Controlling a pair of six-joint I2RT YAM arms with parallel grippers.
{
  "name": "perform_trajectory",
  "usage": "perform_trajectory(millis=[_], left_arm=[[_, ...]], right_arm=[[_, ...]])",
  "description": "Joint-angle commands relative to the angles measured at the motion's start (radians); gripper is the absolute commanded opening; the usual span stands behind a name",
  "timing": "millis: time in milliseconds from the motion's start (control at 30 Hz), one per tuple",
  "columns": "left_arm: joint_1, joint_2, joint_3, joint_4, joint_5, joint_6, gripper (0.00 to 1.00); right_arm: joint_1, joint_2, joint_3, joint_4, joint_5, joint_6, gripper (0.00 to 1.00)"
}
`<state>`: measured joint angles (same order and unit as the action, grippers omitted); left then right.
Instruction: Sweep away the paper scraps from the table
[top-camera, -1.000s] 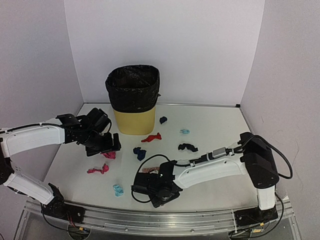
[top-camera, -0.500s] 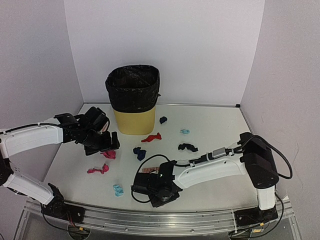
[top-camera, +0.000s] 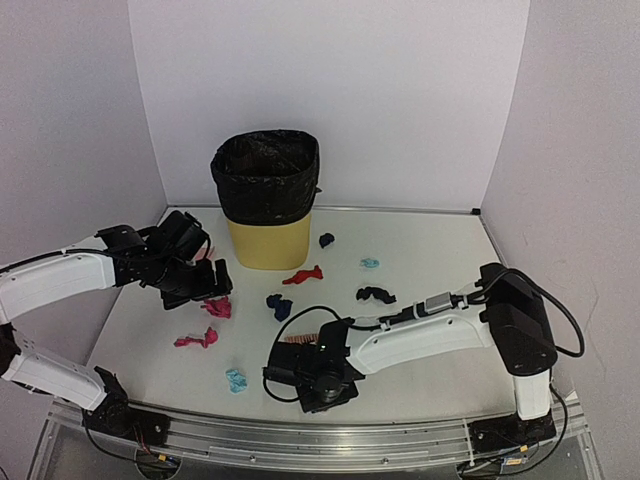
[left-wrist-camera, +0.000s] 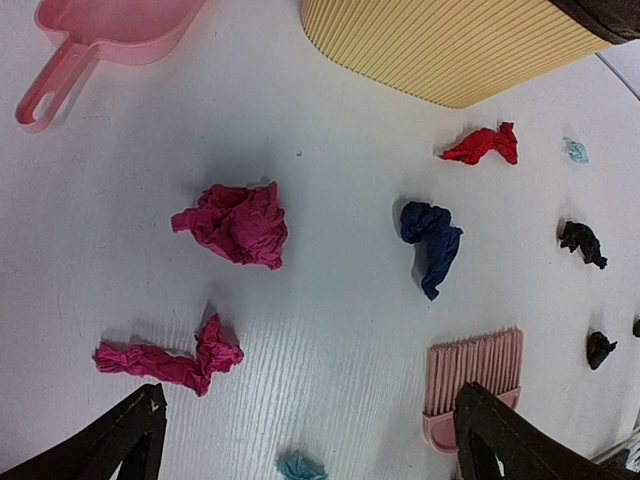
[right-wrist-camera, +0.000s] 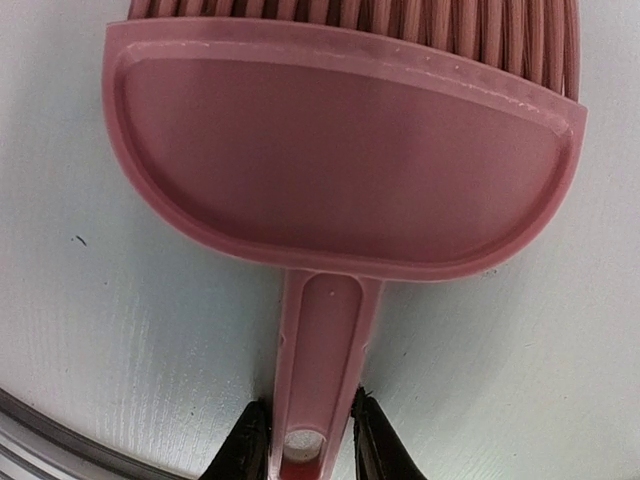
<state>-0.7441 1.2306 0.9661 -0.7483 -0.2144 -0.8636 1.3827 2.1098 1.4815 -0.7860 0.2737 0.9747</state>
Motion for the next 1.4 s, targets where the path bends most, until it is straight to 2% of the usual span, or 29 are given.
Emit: perform_trajectory(millis=[0,133,200,267,667,900,1167,1267,1367], left_arm=[[0.006,-0.031,0.024,-0.025,-0.034,-0.014,1.00],[0.007,-0.037,0.027,-0.031,-0.038,-0.015,1.00],[0.008,-0.037,0.028,-0.031,-0.034,-0.015,1.00],[0.008,-0.039,0.027,-0.027,-0.027,-0.013,1.00],[0.030,-0.062,0.011,0.098,0.137,0.057,1.00],[0.070,-0.046,-0.049,0.266,0.378,0.096,1.00],[0.089,0.037,-0.118,0.549,0.803,0.159,1.00],[0.089,0.082,-0.121,0.590,0.929,0.181,1.00],[0.089,0.112,-0.128,0.595,0.998,0.199,1.00]], right_arm=[[-0.009,0.068,-0.029,-0.075,-0.055,0.035,0.24],[-0.015,0.078,-0.023,-0.093,-0.061,0.050,0.18],[-0.018,0.074,-0.015,-0.108,-0.049,0.052,0.12],[-0.020,0.065,-0.004,-0.118,-0.032,0.045,0.01],[-0.022,-0.127,0.049,-0.133,0.142,-0.137,0.00],[-0.022,-0.232,-0.004,-0.068,0.121,-0.206,0.00],[-0.029,-0.308,-0.008,-0.047,0.052,-0.329,0.00],[-0.035,-0.335,-0.017,-0.045,0.062,-0.354,0.00],[-0.044,-0.359,-0.020,-0.041,0.068,-0.377,0.00]])
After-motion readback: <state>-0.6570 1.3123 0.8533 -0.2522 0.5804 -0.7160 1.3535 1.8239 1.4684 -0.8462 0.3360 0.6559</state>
